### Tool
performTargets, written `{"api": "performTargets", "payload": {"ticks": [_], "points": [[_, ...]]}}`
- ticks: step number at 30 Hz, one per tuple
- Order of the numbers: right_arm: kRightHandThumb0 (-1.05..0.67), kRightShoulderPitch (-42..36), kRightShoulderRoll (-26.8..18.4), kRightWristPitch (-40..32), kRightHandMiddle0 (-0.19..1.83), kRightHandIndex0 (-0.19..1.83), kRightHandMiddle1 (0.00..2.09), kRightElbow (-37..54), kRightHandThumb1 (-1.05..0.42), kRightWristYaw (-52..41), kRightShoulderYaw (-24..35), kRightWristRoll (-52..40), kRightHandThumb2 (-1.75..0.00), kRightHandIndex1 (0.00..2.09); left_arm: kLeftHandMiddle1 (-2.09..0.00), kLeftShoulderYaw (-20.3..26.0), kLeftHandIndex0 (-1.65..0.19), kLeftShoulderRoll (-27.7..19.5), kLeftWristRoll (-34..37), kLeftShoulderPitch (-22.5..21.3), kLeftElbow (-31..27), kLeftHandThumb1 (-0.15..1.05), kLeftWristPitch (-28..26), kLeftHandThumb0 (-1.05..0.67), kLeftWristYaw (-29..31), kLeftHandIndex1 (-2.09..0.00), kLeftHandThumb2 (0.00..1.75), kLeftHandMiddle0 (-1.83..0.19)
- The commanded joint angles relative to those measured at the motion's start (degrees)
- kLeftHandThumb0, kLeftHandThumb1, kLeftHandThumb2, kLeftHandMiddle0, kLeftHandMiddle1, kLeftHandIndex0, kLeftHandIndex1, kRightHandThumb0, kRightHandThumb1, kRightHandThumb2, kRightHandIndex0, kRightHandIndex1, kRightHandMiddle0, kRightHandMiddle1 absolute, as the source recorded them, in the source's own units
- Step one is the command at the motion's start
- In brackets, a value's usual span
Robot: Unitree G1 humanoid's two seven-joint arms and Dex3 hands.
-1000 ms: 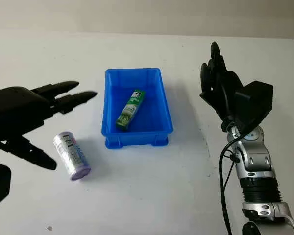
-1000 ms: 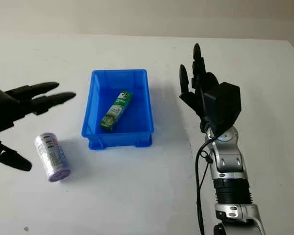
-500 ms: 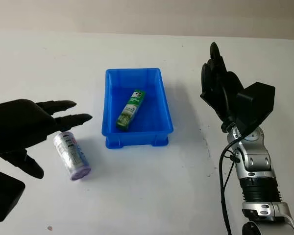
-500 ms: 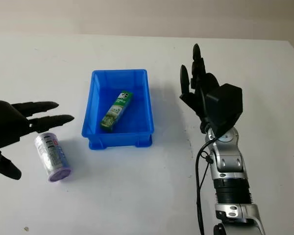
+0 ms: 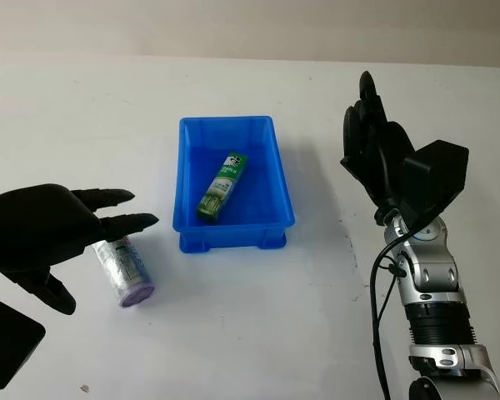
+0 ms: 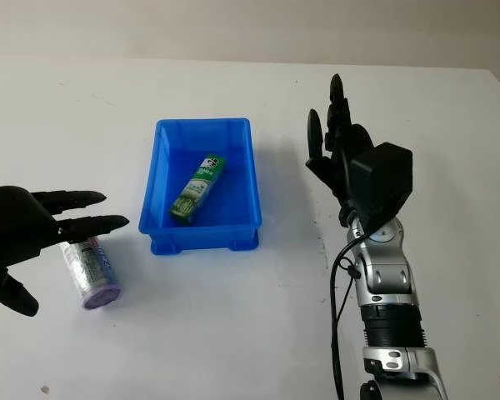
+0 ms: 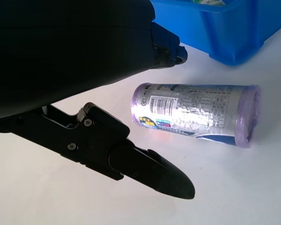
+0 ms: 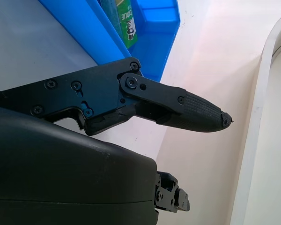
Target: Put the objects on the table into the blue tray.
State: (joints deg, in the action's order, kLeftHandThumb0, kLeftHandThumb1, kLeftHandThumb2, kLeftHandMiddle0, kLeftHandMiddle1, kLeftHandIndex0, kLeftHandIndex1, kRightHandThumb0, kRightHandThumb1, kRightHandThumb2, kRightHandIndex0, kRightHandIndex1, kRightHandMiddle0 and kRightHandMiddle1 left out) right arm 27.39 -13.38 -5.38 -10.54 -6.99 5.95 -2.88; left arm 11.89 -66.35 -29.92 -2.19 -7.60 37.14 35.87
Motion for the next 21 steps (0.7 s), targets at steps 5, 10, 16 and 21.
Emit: {"api": "performTargets", "payload": {"ticks": [5, 10, 16, 21], "points": [[-0.70, -0.57, 0.00, 0.97, -0.19, -0.19, 0.00, 1.60, -1.05, -0.25, 0.52, -0.46, -0.72, 0.00, -0.06, -1.80, -0.14, 0.38, 0.59, 0.73, 0.19, 0.89, 1.23, -0.59, -1.55, -0.07, 0.06, -0.13], [-0.70, -0.65, 0.37, 1.62, -0.19, -0.19, 0.00, 1.70, -1.05, 0.19, 0.58, -0.37, -0.73, 0.00, -0.07, -3.40, -0.16, -0.25, -0.10, -0.34, -0.53, 0.92, 1.75, -0.54, -1.23, -0.07, 0.06, -0.16], [-0.70, -0.72, 0.37, 1.46, -0.19, -0.19, 0.00, 2.34, -1.05, 0.07, 0.55, -0.68, -0.74, 0.00, -0.07, -4.88, -0.20, -0.45, 0.21, -1.43, -0.76, 0.93, 1.84, -0.51, -0.62, -0.09, 0.06, -0.21], [-0.70, -1.03, 0.45, 1.31, -0.19, -0.19, 0.00, 3.08, -1.05, 0.04, 0.77, -1.23, -0.74, 0.00, -0.09, -5.62, -0.27, 0.26, -0.32, -2.44, 1.31, 0.92, 4.33, -0.48, -2.88, -0.11, 0.05, -0.29]]}}
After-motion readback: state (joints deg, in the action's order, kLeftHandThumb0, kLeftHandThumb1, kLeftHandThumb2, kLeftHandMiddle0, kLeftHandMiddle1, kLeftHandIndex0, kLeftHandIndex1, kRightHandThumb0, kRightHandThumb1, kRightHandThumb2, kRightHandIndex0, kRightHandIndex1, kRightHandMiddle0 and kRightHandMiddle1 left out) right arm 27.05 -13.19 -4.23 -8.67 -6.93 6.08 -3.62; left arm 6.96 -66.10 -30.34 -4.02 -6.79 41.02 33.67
